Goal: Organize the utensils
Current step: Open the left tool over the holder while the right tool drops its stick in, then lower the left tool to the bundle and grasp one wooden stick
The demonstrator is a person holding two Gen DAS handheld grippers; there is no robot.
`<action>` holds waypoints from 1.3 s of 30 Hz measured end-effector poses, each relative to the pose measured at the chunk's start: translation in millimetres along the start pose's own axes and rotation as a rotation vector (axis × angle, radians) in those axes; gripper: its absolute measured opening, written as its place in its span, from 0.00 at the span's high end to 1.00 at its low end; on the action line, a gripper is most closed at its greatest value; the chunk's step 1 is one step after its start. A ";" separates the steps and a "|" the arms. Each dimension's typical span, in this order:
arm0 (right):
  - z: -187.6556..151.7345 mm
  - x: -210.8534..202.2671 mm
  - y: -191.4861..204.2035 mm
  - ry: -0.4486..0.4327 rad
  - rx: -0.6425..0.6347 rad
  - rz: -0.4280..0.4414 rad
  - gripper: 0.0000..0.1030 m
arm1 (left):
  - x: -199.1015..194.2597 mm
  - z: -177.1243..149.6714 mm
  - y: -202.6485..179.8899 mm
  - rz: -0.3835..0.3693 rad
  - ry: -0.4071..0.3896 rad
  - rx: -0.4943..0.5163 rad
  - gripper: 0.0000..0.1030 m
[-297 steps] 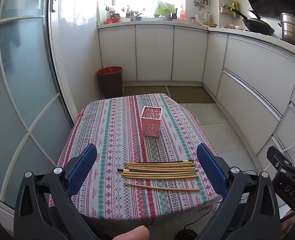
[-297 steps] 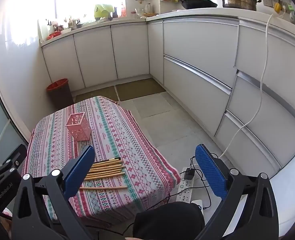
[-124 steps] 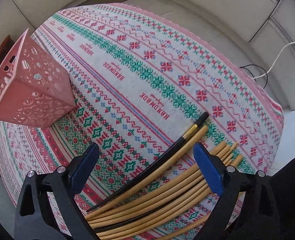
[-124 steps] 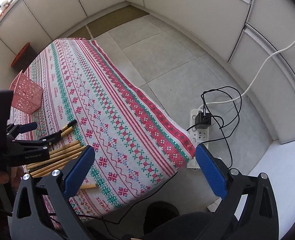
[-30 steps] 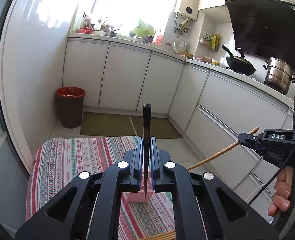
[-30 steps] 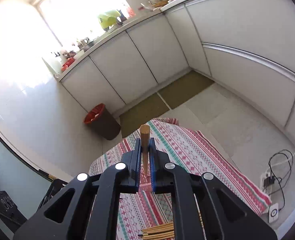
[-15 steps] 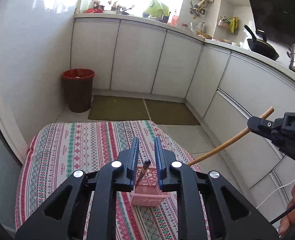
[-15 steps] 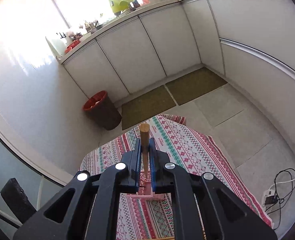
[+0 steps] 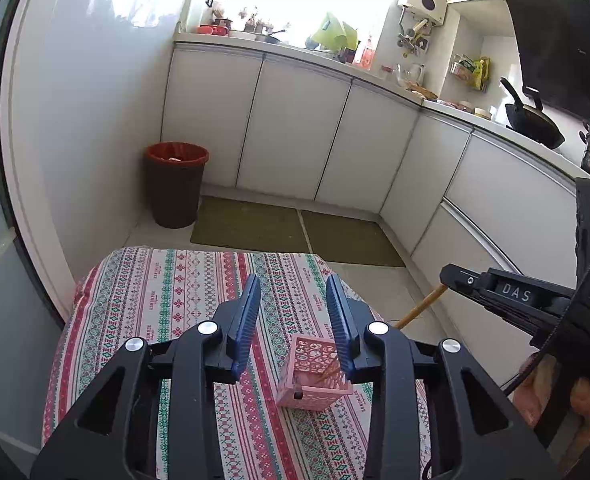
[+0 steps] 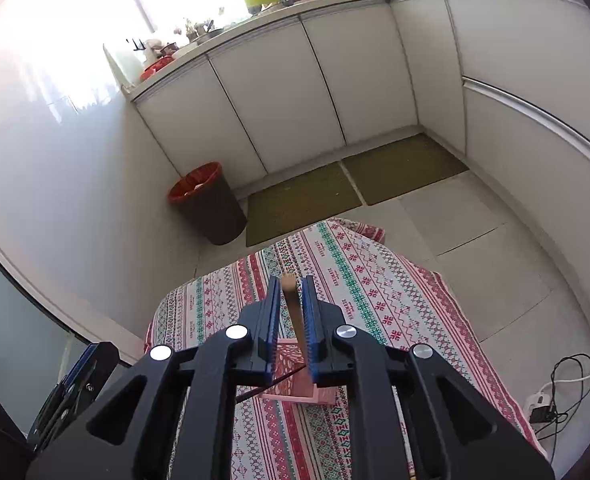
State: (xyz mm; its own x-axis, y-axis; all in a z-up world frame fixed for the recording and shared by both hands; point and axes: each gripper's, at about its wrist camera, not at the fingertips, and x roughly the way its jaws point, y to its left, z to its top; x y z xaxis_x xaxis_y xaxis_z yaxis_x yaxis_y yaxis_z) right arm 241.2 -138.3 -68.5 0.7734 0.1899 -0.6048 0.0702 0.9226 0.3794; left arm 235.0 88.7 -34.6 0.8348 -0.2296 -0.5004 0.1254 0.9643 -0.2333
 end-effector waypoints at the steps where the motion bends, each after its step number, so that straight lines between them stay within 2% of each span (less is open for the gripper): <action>1: -0.1 -1.4 -0.2 -0.006 0.002 -0.004 0.76 | -1.7 -0.1 -0.7 0.003 0.000 0.005 0.64; 3: -3.2 -9.7 -4.8 -0.024 0.017 -0.007 0.60 | -4.6 0.2 -2.1 0.001 0.003 0.015 0.59; 7: -10.8 -28.0 -17.1 -0.046 0.034 -0.032 0.53 | -5.3 -6.1 -9.6 -0.010 0.036 0.049 0.51; 12: -38.9 -62.8 -50.2 -0.098 0.082 -0.107 0.20 | 5.3 -28.1 -37.9 -0.056 0.168 0.190 0.41; 15: -66.5 -79.8 -81.1 -0.089 0.131 -0.158 0.14 | 12.7 -52.0 -55.1 -0.085 0.253 0.280 0.22; 21: -125.4 -103.5 -148.5 -0.012 0.201 -0.262 0.11 | 41.0 -110.6 -94.2 -0.162 0.491 0.478 0.14; 24: -145.8 -110.3 -177.4 0.017 0.225 -0.357 0.11 | 58.1 -137.8 -105.4 -0.158 0.608 0.536 0.12; 26: -145.1 -111.3 -193.3 0.049 0.277 -0.321 0.11 | 69.8 -152.7 -109.3 -0.159 0.666 0.549 0.12; 29: -149.9 -113.3 -206.6 0.057 0.295 -0.337 0.11 | 91.5 -176.3 -117.7 -0.176 0.764 0.549 0.12; 33: -158.8 -100.9 -214.4 0.147 0.304 -0.289 0.11 | 117.2 -199.0 -128.2 -0.156 0.867 0.518 0.12; 39: -160.5 -95.0 -207.8 0.174 0.255 -0.297 0.11 | 140.9 -214.2 -133.2 -0.115 0.930 0.499 0.16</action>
State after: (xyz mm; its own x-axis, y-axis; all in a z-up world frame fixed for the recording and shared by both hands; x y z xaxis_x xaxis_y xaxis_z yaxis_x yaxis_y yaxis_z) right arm 52.0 -294.2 -202.3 0.5804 0.0026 -0.8144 0.4437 0.8375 0.3189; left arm 221.1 -100.4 -252.6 0.0922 -0.1303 -0.9872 0.5594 0.8269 -0.0569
